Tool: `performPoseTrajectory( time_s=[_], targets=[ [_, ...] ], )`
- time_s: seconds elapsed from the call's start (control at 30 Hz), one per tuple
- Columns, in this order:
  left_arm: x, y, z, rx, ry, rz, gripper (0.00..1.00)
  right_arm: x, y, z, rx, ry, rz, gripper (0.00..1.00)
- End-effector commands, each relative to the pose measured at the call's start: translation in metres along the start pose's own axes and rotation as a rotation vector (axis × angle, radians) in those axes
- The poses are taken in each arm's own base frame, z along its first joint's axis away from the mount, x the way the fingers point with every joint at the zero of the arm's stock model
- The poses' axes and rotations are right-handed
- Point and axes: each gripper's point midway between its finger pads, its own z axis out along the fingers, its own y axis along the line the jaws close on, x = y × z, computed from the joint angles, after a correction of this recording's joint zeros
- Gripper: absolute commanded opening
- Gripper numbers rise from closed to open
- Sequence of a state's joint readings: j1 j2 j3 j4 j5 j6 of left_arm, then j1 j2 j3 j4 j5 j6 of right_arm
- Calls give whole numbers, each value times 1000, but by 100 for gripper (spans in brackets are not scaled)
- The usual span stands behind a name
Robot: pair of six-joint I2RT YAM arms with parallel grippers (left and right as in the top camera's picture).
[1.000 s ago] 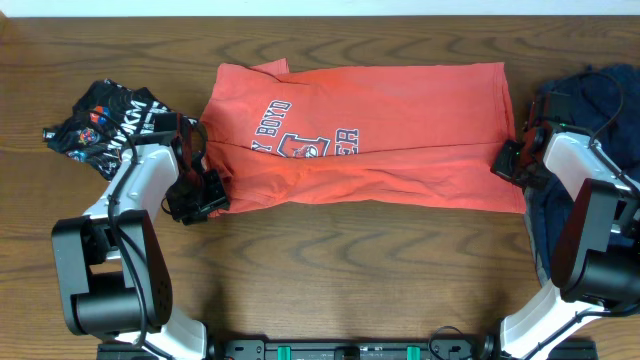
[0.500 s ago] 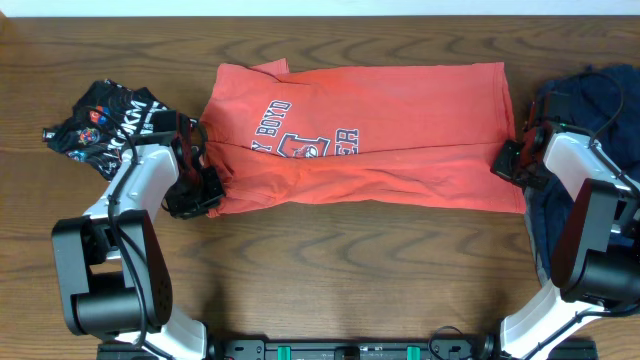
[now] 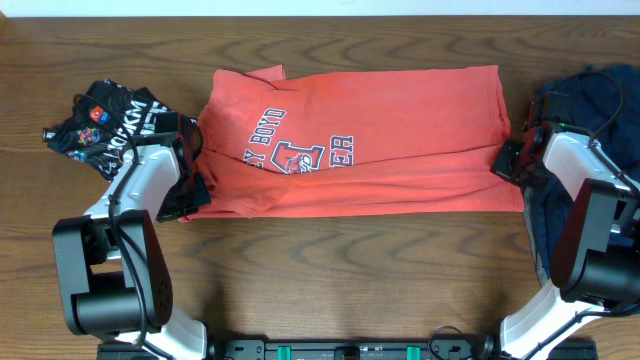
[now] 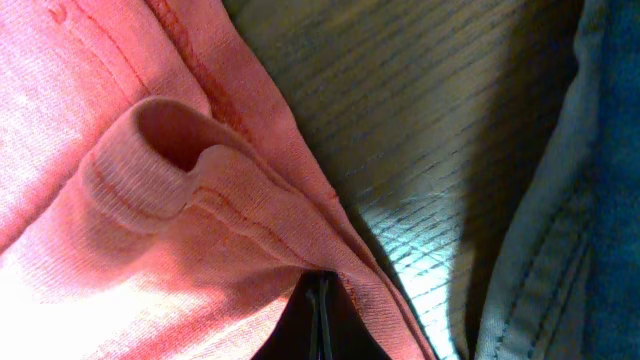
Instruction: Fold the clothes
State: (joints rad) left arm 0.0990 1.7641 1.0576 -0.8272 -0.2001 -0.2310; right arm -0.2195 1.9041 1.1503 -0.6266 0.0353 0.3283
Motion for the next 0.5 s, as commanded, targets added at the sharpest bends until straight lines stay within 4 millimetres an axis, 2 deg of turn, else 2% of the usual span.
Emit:
performPoseTrajectory(
  time_s=[0.0, 0.2, 0.3, 0.37, 0.47],
  targets=[
    [-7, 26, -2, -138, -36, 2, 10, 9, -9, 8, 52, 20, -17, 1],
    [-11, 31, -3, -166, -57, 9, 11, 9, -11, 8, 53, 22, -14, 1],
    [-22, 40, -5, -222, -109, -5, 17, 9, -13, 8, 54, 22, -9, 1],
    [-26, 45, -7, -254, -130, -11, 25, 9, -13, 8, 55, 23, -7, 1],
    [-29, 45, -7, -254, -139, -15, 28, 9, -14, 8, 56, 25, -5, 1]
  ],
)
